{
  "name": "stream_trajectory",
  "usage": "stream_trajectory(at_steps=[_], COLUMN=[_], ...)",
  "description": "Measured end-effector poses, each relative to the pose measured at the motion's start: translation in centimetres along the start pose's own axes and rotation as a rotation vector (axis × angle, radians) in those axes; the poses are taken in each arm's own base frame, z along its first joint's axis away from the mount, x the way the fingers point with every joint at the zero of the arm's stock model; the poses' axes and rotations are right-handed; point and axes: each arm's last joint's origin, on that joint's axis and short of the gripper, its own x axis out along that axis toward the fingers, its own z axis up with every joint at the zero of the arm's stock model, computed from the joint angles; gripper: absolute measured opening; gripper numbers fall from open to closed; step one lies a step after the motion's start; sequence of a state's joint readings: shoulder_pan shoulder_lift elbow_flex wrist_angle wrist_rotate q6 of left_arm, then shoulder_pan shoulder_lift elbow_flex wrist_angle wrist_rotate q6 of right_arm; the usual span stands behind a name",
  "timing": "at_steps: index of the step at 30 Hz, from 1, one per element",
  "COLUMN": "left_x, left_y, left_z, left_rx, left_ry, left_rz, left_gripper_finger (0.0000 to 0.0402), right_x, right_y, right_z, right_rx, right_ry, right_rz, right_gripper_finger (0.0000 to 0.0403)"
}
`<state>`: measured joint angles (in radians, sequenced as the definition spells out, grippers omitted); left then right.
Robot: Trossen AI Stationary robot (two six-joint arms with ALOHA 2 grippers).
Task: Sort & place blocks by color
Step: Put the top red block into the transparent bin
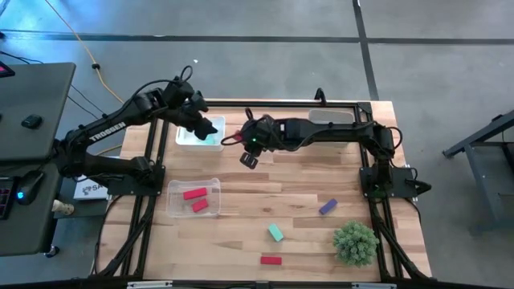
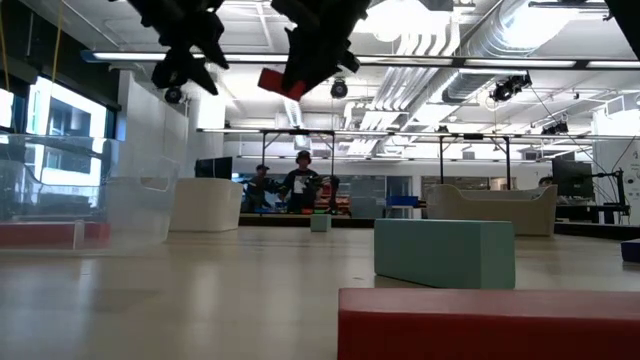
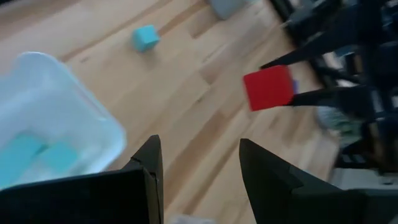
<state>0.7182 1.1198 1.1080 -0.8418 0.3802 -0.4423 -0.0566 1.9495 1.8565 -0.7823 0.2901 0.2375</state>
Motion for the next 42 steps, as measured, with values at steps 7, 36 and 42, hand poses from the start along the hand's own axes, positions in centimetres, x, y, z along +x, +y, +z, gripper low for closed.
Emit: stream_trajectory(at_steps=[7, 36, 42], left_x=[0.5, 1.2, 1.2], left_y=[-2.0, -5.4, -5.7], left_z=[0.4, -1.0, -0.8], left_rx=[-0.041, -0.124, -0.120], left_ry=[-0.064, -0.030, -0.058], left_rz=[-0.105, -0.211, -0.239], left_gripper_finger=[0.0127, 0.0127, 0.0126], right_x=[-0.4, -2.0, -2.2], right_y=[0.3, 3.1, 3.5], right_z=[0.5, 1.3, 1.4], right_rx=[-0.090, -0.317, -0.322], right_ry=[-0.032, -0.196, -0.218], right_rz=[0.006, 0.023, 0.025], right_gripper_finger=[0.0105, 0.0105, 0.0105])
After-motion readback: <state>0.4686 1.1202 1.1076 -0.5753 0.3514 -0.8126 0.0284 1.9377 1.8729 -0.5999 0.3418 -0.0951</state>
